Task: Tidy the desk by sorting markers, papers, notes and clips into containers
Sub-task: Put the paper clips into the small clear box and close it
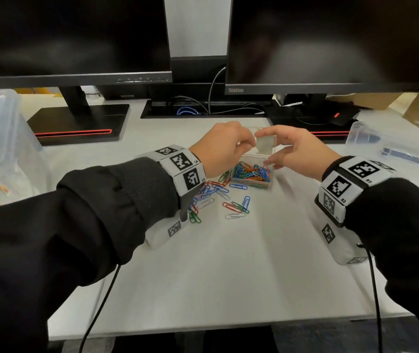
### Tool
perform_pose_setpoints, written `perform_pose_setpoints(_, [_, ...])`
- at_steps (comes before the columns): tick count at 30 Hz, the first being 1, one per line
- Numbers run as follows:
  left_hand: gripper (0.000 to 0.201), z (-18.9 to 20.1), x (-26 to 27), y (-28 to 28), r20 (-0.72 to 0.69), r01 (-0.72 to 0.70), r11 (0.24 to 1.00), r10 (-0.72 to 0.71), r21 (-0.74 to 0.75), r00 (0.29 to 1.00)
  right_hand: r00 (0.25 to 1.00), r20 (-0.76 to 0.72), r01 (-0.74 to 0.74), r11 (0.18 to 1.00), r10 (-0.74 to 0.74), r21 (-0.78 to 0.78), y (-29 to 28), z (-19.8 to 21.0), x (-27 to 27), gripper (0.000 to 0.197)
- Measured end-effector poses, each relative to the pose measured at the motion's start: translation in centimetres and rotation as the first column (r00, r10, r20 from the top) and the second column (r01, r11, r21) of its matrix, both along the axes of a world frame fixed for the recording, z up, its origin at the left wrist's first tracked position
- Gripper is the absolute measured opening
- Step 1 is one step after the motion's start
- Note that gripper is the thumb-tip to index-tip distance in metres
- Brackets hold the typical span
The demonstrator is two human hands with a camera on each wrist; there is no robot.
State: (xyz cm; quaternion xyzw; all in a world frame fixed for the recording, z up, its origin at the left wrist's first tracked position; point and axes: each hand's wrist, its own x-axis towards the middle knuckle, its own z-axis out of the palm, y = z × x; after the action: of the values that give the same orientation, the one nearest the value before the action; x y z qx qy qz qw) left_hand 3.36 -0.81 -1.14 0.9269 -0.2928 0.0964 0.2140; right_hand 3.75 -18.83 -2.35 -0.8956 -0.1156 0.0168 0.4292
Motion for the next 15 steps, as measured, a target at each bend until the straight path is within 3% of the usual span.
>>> perform_pose_setpoints(4, [0.026,-0.4,0.1,0.2,-0.107,0.023,0.987,-0.006,0.157,0.994,1.000,0.003,0.030,0.999,-0.030,-0.029,0.0,0.2,-0.2,0.055])
perform_pose_setpoints(9, [0.026,-0.4,-0.4,-0.1,-0.138,0.158,0.984,-0.145,0.086,0.980,0.999,0.016,0.046,0.999,-0.046,-0.004,0.0,0.4,-0.4,0.054])
perform_pose_setpoints(12, [0.025,-0.3,-0.7,-0.2,-0.058,0.231,0.972,-0.232,-0.032,0.971,0.999,0.023,0.049,0.999,-0.049,-0.010,0.1,0.4,-0.4,0.055])
perform_pose_setpoints(15, [0.022,-0.5,-1.1,-0.3,-0.056,0.382,0.920,-0.379,0.088,0.924,0.997,0.025,0.069,0.998,-0.068,-0.004,0.0,0.5,-0.5,0.055])
